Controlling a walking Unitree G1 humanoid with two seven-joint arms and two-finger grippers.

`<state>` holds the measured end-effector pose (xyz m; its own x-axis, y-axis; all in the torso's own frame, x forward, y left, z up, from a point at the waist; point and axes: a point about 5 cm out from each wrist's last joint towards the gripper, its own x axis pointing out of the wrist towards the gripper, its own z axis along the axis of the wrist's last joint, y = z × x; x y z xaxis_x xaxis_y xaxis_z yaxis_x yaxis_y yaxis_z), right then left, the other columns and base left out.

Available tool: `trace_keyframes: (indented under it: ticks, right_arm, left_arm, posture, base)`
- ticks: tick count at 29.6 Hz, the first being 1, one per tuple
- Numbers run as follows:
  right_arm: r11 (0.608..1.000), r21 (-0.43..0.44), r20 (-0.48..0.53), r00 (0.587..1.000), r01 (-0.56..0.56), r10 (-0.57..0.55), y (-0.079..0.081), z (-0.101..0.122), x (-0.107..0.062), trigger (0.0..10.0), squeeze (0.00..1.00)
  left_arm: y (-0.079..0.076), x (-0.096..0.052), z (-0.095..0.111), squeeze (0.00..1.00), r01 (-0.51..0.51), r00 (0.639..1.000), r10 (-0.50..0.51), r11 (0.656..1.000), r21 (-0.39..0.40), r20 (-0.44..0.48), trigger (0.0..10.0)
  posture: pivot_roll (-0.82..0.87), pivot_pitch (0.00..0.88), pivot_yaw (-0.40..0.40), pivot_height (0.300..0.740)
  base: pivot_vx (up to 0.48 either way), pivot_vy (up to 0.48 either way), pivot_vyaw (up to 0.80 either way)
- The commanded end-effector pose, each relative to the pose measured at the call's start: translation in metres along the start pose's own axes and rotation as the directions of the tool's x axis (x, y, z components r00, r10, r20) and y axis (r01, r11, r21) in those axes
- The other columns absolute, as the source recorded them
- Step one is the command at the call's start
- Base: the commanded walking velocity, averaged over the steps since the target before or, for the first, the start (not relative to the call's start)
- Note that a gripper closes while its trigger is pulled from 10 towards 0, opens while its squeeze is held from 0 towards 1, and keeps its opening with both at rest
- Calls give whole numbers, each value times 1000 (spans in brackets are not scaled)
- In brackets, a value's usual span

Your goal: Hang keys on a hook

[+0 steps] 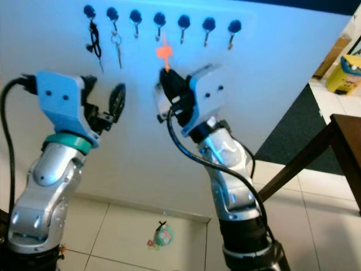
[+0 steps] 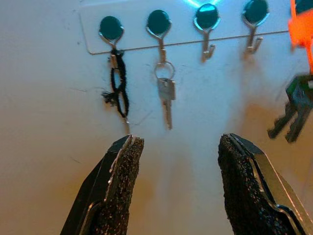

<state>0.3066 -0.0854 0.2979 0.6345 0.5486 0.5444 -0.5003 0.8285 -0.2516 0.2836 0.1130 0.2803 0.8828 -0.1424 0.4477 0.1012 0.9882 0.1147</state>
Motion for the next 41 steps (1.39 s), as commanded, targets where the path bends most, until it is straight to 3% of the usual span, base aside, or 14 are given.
trace_keyframes:
  ticks: [1,4,5,8,10,11,19,34,41]
  right_arm:
    - [1000,8,18,1000,-20,19,3,5,2,10000,0]
    - [1000,12,26,999,-22,21,4,6,6,10000,0]
    - [1000,6,22,1000,1,-1,2,1,16,10000,0]
    - [1000,6,22,1000,1,-1,2,1,16,10000,0]
    - [1000,-7,0,1000,18,-18,0,-6,27,10000,0]
    - [999,-14,-20,999,30,-30,-2,-11,37,10000,0]
    - [1000,-15,-10,1000,22,-22,-3,-11,53,10000,0]
    - [999,-53,44,999,1,1,-3,-4,69,10000,0]
    - [993,-110,-5,999,35,-36,-8,-14,75,10000,0]
  left_arm:
    - [1,-1,5,0,3,1000,-4,1000,6,20,10000]
    - [1,1,11,0,11,999,-12,1000,2,41,10000]
    - [-1,6,20,0,27,997,-26,1000,-15,73,10000]
    - [-1,6,20,0,27,997,-26,1000,-15,73,10000]
    - [-3,9,26,0,43,995,-40,998,-36,92,10000]
    - [-6,9,29,0,57,994,-52,997,-47,101,10000]
    - [-8,6,31,0,65,993,-59,996,-58,98,10000]
    - [-10,4,30,0,66,995,-60,995,-69,83,10000]
    - [-10,5,30,0,65,995,-59,995,-73,76,10000]
  posture:
    - [-119,77,42,740]
    - [-119,76,40,740]
    - [-119,74,40,740]
    - [-119,74,40,740]
    - [-117,72,41,740]
    - [-108,71,36,740]
    - [-93,70,27,740]
    - [-93,77,23,740]
    - [-87,82,22,740]
  base:
    - [0,0,0]
    - [0,0,0]
    - [0,0,0]
    - [0,0,0]
    - [0,0,0]
    - [0,0,0]
    - [0,0,0]
    - [0,0,0]
    - [0,0,0]
